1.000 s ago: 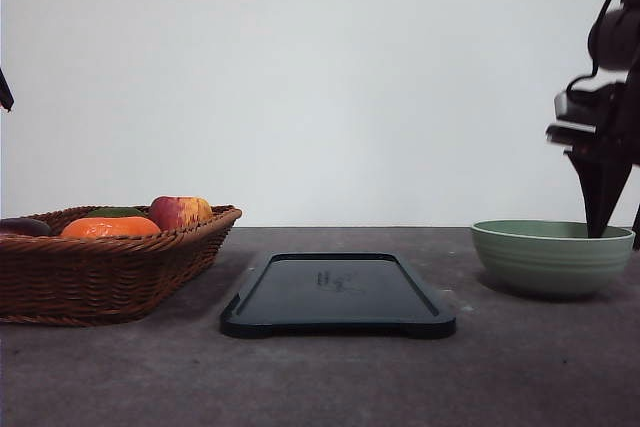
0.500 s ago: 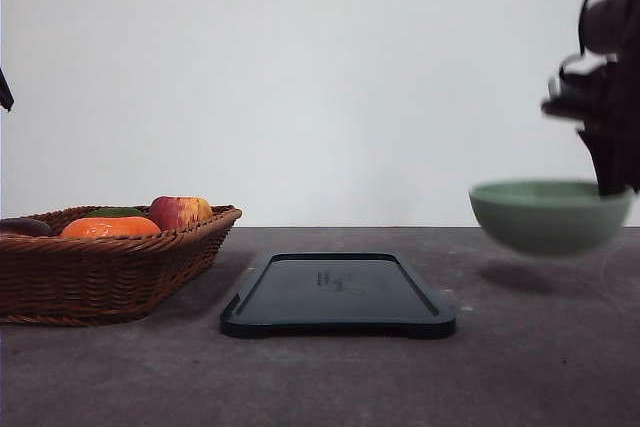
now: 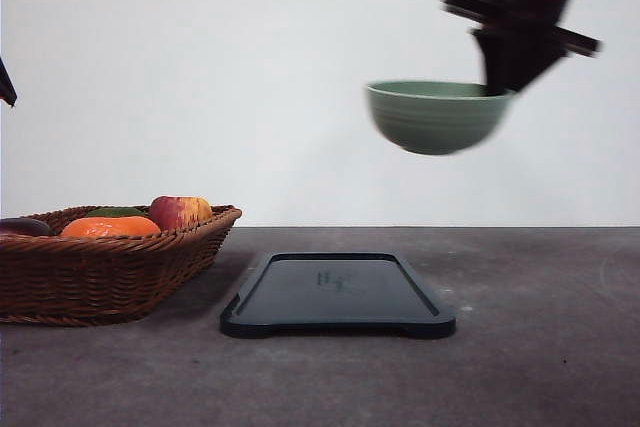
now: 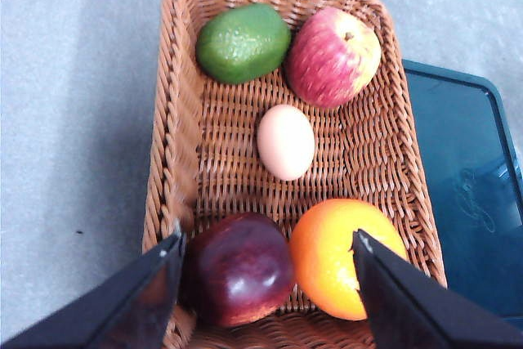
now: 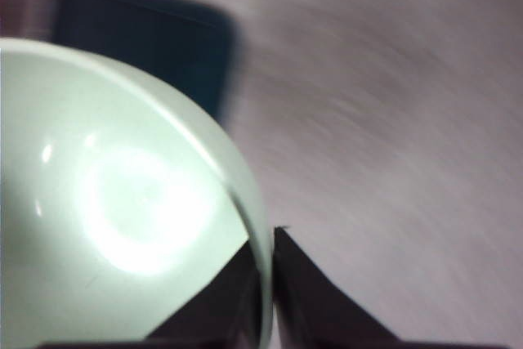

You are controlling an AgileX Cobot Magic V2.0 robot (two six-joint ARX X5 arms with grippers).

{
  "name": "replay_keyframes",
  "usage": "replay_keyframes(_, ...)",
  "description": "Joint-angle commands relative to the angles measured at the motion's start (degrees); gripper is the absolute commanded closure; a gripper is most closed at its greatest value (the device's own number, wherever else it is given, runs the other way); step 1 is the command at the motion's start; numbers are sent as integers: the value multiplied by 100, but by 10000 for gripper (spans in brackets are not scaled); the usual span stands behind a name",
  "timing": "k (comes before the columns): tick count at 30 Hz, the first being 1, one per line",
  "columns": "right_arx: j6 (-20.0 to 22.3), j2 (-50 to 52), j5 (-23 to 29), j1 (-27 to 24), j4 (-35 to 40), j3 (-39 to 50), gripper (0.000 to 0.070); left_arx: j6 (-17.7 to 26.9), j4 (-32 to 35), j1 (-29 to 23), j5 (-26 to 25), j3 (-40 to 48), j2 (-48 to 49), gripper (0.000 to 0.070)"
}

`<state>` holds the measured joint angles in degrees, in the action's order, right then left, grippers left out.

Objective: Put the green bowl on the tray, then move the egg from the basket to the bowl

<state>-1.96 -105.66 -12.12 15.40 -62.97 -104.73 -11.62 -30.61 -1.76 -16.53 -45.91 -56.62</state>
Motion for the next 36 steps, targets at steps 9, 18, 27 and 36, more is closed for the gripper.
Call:
replay_keyframes(9,-168,-914,-70,761,421,-297,700,20,50,-9,-24,-129,-31,285)
replay_keyframes(18,-175,-1597,-158,958,448,-297,700,20,48,-9,-24,-129,-31,285)
replay_keyframes(27,-190,-1956,-132,1035,471,-294,700,20,40,-9,-24,-129,-31,286)
replay_keyframes(36,-170,-2072,-116,1064,462,-294,671,20,16,-9,-24,-129,-31,286)
